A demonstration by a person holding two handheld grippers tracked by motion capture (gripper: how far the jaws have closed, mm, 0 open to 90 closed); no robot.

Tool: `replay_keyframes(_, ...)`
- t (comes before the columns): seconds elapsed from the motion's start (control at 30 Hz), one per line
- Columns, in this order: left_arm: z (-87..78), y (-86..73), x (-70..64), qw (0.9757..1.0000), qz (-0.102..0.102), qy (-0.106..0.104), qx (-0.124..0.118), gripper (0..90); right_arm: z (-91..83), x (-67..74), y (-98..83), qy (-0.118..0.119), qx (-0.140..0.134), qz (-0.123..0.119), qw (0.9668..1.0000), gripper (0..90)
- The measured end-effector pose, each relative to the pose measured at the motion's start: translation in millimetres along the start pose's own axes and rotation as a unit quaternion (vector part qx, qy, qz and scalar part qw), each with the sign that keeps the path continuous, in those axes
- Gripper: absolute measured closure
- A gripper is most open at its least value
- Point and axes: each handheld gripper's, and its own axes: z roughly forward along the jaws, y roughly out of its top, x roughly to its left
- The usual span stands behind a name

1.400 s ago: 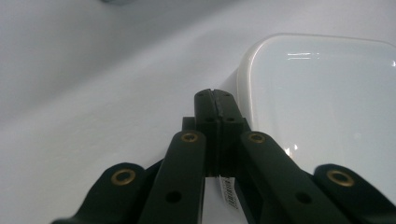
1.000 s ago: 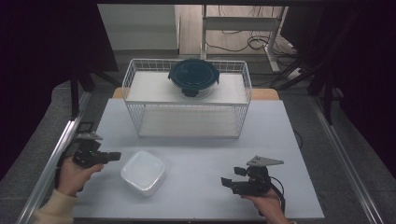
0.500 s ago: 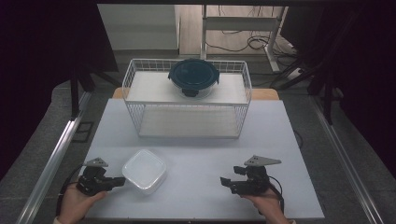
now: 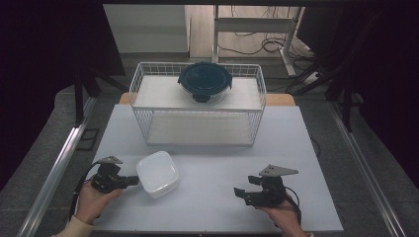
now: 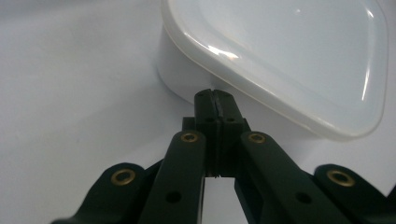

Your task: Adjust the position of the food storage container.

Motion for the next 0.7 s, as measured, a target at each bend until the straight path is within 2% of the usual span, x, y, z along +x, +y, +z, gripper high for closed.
replay_keyframes(0.1,5.3,8.0,2.3,1.0000,-0.002,0.003,-0.002,90.0,-0.9,-0.8,0.3,-0.001,-0.003,0.000,1.0000,24.8)
replay_keyframes(0.7,23.3,30.2,2.2,1.0000,-0.002,0.007,-0.003,90.0,-4.2,-2.2,1.2,-0.005,-0.010,-0.003,0.9999,24.8)
